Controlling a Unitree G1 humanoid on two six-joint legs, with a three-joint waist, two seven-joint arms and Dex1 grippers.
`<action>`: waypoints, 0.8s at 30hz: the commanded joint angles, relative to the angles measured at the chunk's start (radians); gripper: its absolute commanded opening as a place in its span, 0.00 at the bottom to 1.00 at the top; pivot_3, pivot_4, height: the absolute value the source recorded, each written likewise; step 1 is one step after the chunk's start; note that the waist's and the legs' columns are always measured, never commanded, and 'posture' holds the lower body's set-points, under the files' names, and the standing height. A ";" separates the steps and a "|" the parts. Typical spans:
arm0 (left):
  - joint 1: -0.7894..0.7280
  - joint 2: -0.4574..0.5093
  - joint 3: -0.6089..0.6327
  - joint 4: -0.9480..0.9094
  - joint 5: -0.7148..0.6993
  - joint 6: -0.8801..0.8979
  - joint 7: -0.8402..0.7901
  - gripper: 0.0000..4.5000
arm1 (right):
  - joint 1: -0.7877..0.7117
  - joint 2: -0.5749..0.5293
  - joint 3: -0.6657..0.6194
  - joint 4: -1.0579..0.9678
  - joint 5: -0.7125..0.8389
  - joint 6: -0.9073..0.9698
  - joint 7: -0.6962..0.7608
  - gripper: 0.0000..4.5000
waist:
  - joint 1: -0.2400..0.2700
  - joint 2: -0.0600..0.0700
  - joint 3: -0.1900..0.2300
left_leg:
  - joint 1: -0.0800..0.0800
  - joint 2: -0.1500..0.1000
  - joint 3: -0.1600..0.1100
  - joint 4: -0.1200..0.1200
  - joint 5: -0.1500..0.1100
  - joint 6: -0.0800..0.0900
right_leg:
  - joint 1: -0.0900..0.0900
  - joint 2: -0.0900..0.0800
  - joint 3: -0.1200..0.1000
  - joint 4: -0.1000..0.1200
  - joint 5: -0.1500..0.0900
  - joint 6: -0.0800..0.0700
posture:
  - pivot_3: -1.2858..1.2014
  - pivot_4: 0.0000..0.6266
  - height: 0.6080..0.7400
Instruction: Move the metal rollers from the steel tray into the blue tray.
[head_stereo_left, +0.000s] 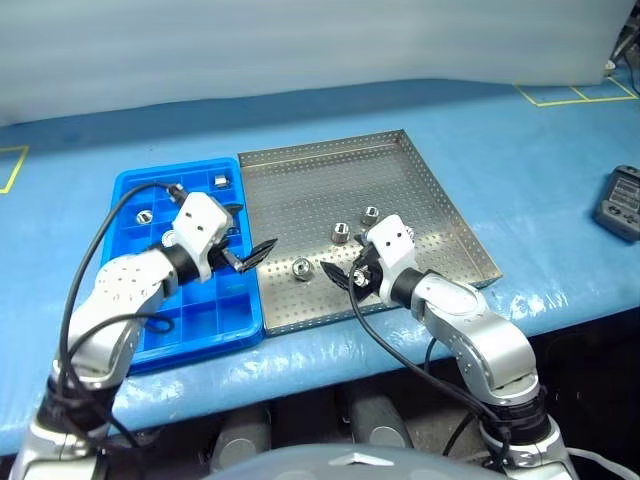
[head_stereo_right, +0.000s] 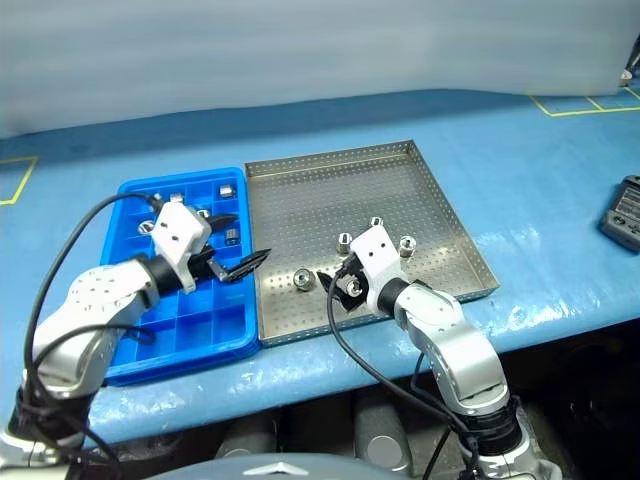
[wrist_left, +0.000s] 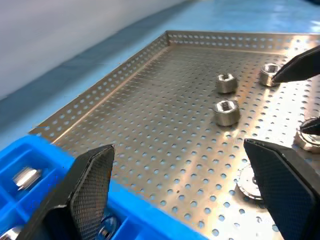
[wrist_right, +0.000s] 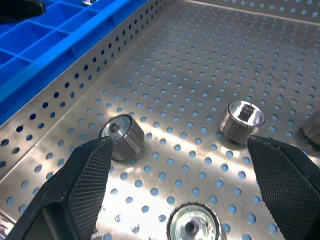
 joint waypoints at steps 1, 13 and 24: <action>-0.123 0.035 -0.096 0.073 0.005 0.047 -0.106 1.00 | 0.001 -0.018 0.019 -0.064 0.006 0.027 -0.011 0.99 | -0.010 0.000 0.000 | -0.001 0.000 0.000 0.000 0.000 0.000 | 0.000 0.000 0.000 0.000 0.000 0.000 | 0.45 0.24 1.00; -0.340 0.070 -0.467 0.320 0.207 -0.083 -0.436 1.00 | 0.038 0.006 0.044 -0.071 -0.009 0.010 -0.083 0.99 | -0.055 0.000 0.000 | -0.002 0.000 0.002 0.000 0.000 0.001 | -0.004 0.000 0.003 0.000 0.001 0.002 | 0.43 0.24 1.00; -0.358 -0.004 -0.476 0.409 0.314 -0.066 -0.385 0.58 | 0.037 0.029 0.056 -0.055 -0.007 -0.016 -0.099 1.00 | -0.067 0.000 0.000 | -0.003 0.000 0.003 0.000 0.000 0.001 | -0.004 0.001 0.003 0.000 0.004 0.007 | 0.43 0.24 1.00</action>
